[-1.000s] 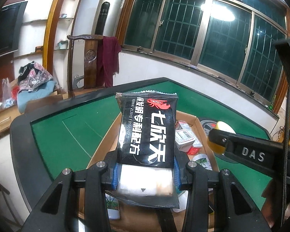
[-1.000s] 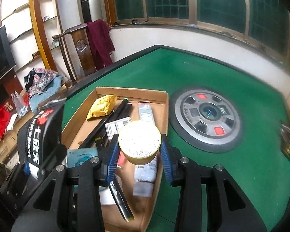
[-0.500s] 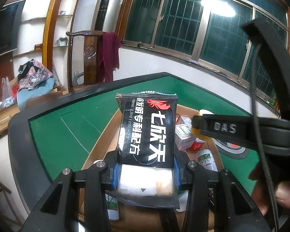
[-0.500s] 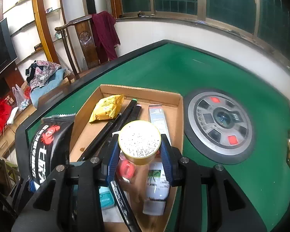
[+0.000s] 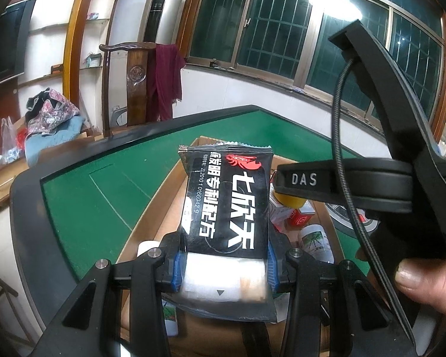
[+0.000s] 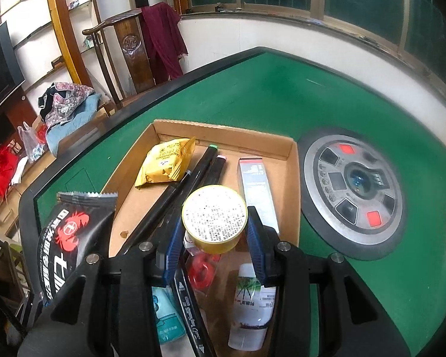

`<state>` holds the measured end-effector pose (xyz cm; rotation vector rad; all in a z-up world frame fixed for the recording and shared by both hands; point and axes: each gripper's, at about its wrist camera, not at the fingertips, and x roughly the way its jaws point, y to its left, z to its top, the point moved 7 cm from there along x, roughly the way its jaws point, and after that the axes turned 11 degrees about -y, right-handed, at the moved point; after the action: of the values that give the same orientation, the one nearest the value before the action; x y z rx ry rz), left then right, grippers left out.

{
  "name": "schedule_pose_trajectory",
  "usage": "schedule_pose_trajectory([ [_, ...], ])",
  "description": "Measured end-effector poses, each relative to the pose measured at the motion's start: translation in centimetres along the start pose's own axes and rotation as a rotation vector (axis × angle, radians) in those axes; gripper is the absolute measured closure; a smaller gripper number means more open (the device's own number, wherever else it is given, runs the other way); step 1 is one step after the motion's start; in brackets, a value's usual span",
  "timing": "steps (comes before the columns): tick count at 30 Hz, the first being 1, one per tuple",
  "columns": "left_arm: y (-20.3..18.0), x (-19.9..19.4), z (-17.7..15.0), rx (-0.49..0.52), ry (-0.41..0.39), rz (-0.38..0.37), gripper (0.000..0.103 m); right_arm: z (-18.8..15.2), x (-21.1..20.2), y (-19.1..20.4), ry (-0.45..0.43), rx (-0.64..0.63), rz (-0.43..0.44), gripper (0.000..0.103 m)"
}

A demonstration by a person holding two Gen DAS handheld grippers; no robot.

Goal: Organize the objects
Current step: 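Lower the snack bag with the left tool while the right tool lowers the yellow cup into the tray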

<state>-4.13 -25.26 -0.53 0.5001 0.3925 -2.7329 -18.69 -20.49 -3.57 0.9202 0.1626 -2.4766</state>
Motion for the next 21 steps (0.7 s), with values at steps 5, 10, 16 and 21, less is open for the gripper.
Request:
schedule_pose_trajectory([
  [5, -0.1, 0.1, 0.0, 0.002, 0.006, 0.003, 0.066, 0.3, 0.4, 0.1, 0.003, -0.005, -0.004, 0.065],
  [10, -0.1, 0.4, -0.2, -0.005, 0.021, 0.007, 0.066, 0.7, 0.9, 0.4, 0.003, -0.018, -0.011, 0.065],
  [16, -0.1, 0.9, -0.6, -0.018, 0.056, -0.004, 0.066, 1.3, 1.6, 0.8, 0.004, -0.032, -0.009, 0.065],
  [21, -0.1, 0.8, -0.7, -0.017, 0.058, -0.004, 0.066, 1.7, 2.2, 1.3, 0.009, -0.043, -0.005, 0.065],
])
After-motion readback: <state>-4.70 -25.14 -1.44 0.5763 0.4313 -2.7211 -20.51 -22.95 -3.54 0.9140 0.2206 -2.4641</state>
